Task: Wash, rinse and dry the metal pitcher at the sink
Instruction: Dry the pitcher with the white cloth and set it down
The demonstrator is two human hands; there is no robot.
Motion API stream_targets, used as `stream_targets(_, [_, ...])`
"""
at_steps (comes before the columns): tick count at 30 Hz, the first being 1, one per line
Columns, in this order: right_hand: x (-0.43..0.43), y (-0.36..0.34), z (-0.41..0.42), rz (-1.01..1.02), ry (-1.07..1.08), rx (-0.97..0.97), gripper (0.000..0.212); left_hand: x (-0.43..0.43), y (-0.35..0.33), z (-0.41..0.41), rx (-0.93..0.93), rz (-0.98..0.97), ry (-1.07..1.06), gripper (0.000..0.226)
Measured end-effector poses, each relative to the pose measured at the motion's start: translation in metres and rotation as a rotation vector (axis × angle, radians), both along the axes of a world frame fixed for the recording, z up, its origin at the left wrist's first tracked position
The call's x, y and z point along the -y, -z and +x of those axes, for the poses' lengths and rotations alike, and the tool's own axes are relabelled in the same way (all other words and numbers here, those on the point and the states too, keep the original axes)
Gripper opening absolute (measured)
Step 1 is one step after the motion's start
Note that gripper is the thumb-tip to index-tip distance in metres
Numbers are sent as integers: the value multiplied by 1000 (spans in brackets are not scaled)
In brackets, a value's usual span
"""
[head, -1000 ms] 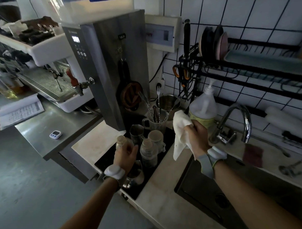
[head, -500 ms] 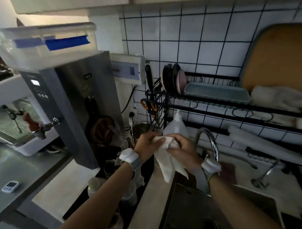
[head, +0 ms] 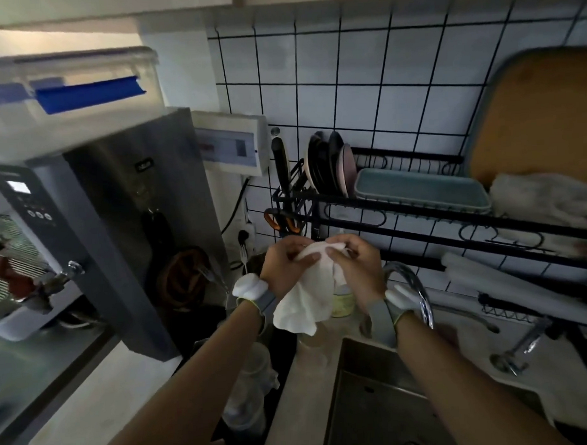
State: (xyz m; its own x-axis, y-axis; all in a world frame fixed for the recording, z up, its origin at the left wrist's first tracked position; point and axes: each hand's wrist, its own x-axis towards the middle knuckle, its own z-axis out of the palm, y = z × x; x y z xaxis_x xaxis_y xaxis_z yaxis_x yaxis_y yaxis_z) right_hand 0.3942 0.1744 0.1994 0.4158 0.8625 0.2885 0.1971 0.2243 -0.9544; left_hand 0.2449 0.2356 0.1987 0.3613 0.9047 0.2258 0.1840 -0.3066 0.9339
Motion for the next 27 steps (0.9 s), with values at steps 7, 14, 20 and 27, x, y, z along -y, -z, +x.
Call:
stream_targets(7, [-29, 2, -3, 36, 233, -156, 12, -28, -1, 1, -132, 0, 23, 19])
stream_targets(14, [-37, 14, -6, -20, 335, -350, 15, -29, 5, 10, 17, 45, -194, 15])
stream_targets(20, [-37, 14, -9, -31, 345, -498, 11, -25, 11, 17, 311, -19, -289, 11])
stream_targets(27, [-33, 3, -10, -30, 299, -637, 16, -27, -1, 24, 434, -15, -300, 21])
